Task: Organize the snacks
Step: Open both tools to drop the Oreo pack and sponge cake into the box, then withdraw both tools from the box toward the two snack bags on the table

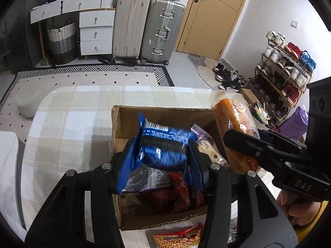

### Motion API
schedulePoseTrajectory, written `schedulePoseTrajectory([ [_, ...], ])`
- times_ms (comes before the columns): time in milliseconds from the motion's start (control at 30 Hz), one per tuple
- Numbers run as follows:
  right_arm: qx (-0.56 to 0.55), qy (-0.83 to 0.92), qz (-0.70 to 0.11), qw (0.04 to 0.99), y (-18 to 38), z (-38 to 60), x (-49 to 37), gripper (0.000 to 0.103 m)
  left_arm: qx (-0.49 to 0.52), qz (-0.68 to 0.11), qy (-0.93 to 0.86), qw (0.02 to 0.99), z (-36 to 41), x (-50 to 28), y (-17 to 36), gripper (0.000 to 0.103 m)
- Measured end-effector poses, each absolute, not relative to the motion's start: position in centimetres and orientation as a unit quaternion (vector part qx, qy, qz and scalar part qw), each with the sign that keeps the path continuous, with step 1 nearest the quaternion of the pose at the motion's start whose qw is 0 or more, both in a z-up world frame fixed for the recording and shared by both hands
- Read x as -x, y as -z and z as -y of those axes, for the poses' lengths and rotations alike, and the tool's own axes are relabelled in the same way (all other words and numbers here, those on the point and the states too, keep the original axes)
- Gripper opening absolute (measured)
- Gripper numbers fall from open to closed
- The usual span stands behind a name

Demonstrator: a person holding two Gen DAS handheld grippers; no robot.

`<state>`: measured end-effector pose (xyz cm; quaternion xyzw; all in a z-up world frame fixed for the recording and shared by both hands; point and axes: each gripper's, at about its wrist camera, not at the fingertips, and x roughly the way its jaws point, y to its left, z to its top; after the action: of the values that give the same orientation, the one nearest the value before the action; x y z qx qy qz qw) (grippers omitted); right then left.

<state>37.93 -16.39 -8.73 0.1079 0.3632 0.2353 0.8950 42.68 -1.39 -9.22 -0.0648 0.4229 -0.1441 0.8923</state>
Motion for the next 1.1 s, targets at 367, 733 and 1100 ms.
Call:
schedulePoseTrajectory([
  [367,-0.099,-0.231,-0.375,0.892,9.1,15.7,-37.8,0.040,0.074,-0.405,0.140,0.900,0.0,-40.7,8.3,0.060],
  [733,-0.039,-0.190,-0.364,0.911,8.3,14.6,-36.7,0.048,0.076,-0.392,0.127,0.908,-1.7,-36.7,5.9,0.064],
  [1100,-0.067,-0.199,-0.282,0.936,2.7,16.4,-28.4,0.052,0.074,-0.377,0.119,0.916,-2.4,-30.0,3.3,0.068],
])
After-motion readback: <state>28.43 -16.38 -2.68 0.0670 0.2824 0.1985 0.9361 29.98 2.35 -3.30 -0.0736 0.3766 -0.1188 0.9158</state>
